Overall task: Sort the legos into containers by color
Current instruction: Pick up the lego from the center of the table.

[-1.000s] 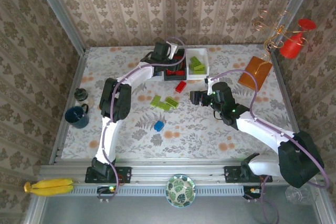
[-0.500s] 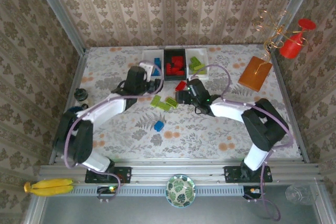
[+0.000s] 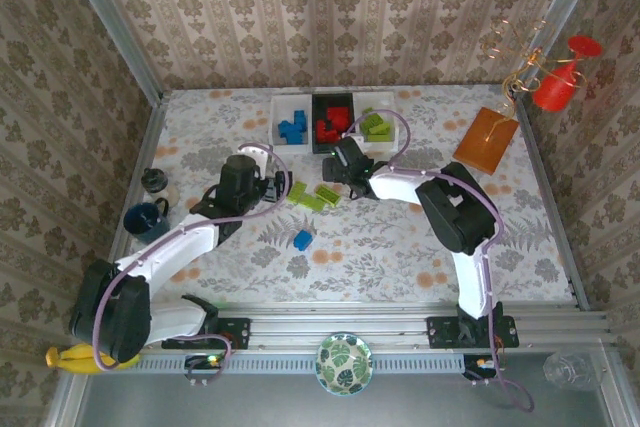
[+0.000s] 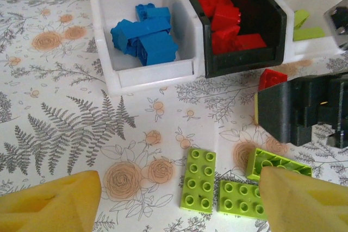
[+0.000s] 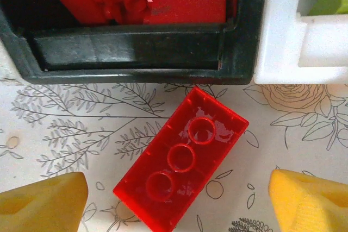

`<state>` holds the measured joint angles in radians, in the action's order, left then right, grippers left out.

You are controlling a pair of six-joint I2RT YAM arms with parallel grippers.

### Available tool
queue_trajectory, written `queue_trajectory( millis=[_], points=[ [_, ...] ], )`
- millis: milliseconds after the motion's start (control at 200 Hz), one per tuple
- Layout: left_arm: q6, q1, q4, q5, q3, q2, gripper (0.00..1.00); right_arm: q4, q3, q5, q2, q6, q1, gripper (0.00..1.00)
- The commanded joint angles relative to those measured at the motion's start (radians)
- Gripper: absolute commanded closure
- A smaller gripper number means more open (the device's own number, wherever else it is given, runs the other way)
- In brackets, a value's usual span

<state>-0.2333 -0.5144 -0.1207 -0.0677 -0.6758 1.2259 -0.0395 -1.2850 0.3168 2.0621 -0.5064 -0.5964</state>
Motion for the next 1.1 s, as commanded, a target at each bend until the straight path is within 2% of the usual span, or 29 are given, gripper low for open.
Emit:
queue_trajectory(
  millis=[0, 640, 800, 935, 1020, 1095],
  points=[
    [-0.02, 0.01, -0.027, -0.001, 0.015, -0.013, 0.22, 0.064, -0.04, 0.072, 0.037, -0.019, -0.005, 0.14],
    [-0.019, 0.026, -0.05, 0.022, 0.022, 0.021, 0.22, 0.067, -0.063, 0.042, 0.085, 0.003, 0.027, 0.54],
    [-0.018, 0.027, -0.045, 0.021, 0.022, 0.02, 0.22, 0.041, 0.055, 0.066, -0.029, 0.006, 0.013, 0.63],
    [-0.022, 0.026, -0.056, 0.021, 0.025, 0.017, 0.22, -0.034, 0.208, 0.077, -0.187, 0.001, -0.011, 0.65],
    [-0.026, 0.027, -0.068, 0.024, 0.028, 0.018, 0.22, -0.082, 0.21, 0.036, -0.232, 0.021, -0.011, 0.66],
    [-0.027, 0.028, -0.077, 0.023, 0.031, 0.018, 0.22, -0.107, 0.157, 0.003, -0.214, 0.046, -0.001, 0.66]
  ],
)
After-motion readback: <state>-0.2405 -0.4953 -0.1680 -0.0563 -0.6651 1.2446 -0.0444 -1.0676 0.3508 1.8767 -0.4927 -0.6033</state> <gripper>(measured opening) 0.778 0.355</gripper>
